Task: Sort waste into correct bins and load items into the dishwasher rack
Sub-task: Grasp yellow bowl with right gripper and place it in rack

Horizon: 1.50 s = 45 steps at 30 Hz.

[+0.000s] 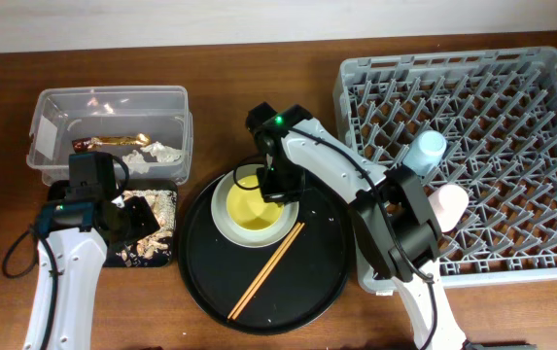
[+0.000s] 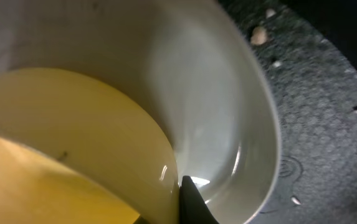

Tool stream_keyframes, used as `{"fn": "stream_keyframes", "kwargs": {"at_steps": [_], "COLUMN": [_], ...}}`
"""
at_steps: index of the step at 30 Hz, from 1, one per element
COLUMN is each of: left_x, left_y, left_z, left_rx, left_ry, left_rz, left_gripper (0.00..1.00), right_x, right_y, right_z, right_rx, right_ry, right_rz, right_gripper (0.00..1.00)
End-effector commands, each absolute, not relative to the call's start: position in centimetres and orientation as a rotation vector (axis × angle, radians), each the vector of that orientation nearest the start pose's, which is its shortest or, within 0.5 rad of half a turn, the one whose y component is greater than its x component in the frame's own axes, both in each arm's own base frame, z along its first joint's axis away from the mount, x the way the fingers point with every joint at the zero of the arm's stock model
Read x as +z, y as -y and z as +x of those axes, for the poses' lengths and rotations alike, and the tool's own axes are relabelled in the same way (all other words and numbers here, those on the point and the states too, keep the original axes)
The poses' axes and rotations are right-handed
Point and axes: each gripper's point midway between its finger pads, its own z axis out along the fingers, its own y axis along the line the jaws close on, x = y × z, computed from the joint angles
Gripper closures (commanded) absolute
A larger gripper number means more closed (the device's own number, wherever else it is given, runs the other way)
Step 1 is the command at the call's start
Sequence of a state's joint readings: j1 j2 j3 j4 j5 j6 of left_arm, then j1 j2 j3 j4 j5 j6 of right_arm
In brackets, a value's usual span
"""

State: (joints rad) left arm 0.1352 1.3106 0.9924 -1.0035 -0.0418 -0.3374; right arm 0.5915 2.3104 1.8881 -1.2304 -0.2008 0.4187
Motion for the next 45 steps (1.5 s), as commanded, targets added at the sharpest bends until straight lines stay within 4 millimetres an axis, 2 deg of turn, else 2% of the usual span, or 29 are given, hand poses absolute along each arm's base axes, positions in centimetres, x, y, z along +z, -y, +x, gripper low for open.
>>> {"fn": "stream_keyframes", "kwargs": {"at_steps": [1, 3, 7, 9, 10, 11, 13, 14, 18, 20, 21, 23, 28, 34, 41, 45], "left_x": [11.4, 11.4, 11.4, 11.4, 11.4, 11.4, 11.4, 11.4, 11.4, 11.4, 11.4, 11.4, 11.4, 11.4, 11.4, 11.4], "left_y": [-4.4, -4.4, -4.4, -4.4, -4.4, -4.4, -4.4, -4.4, -4.4, -4.4, -4.4, -4.4, -4.4, -4.4, -4.4, -4.1], "left_z": [26.1, 26.1, 26.1, 26.1, 26.1, 26.1, 26.1, 26.1, 26.1, 26.1, 26.1, 26.1, 26.1, 26.1, 26.1, 26.2], "left_rx": [0.020, 0.020, 0.021, 0.020, 0.020, 0.020, 0.020, 0.020, 0.020, 0.020, 0.020, 0.020, 0.020, 0.020, 0.019, -0.008], "left_ry": [-2.789, -2.789, -2.789, -2.789, -2.789, -2.789, -2.789, -2.789, -2.789, -2.789, -2.789, -2.789, -2.789, -2.790, -2.790, -2.791], "left_rz": [-0.703, -0.703, -0.703, -0.703, -0.703, -0.703, -0.703, -0.703, -0.703, -0.703, -0.703, -0.703, -0.703, -0.703, -0.702, -0.699], "left_gripper": [0.33, 0.33, 0.33, 0.33, 0.33, 0.33, 0.33, 0.33, 0.33, 0.33, 0.33, 0.33, 0.33, 0.33, 0.33, 0.33], "right_x": [4.9, 7.9, 17.8, 24.5, 26.3, 28.8, 31.2, 31.6, 31.2, 30.0, 29.5, 26.9, 21.1, 18.1, 17.4, 17.8], "right_y": [-25.7, -24.5, -20.9, -16.3, -14.1, -10.6, -4.8, -1.4, 6.7, 10.2, 10.7, 12.1, 12.4, 12.4, 11.8, 11.6], "right_z": [35.2, 36.3, 39.7, 41.9, 42.6, 43.6, 44.8, 45.5, 46.1, 46.3, 46.5, 47.1, 48.6, 49.1, 49.2, 49.0], "right_rx": [0.140, 0.042, -0.123, -0.257, -0.327, -0.446, -0.652, -0.744, -0.954, -1.051, -1.065, -1.116, -1.209, -1.268, -1.251, -1.317], "right_ry": [-3.199, -3.124, -2.834, -2.611, -2.534, -2.420, -2.282, -2.254, -2.182, -2.167, -2.172, -2.216, -2.318, -2.339, -2.321, -2.258], "right_rz": [-0.259, -0.254, -0.167, -0.027, 0.037, 0.141, 0.294, 0.343, 0.546, 0.622, 0.632, 0.643, 0.586, 0.580, 0.615, 0.616], "right_gripper": [0.96, 0.96, 0.96, 0.96, 0.96, 0.96, 0.96, 0.96, 0.96, 0.96, 0.96, 0.96, 0.96, 0.96, 0.96, 0.96]}}
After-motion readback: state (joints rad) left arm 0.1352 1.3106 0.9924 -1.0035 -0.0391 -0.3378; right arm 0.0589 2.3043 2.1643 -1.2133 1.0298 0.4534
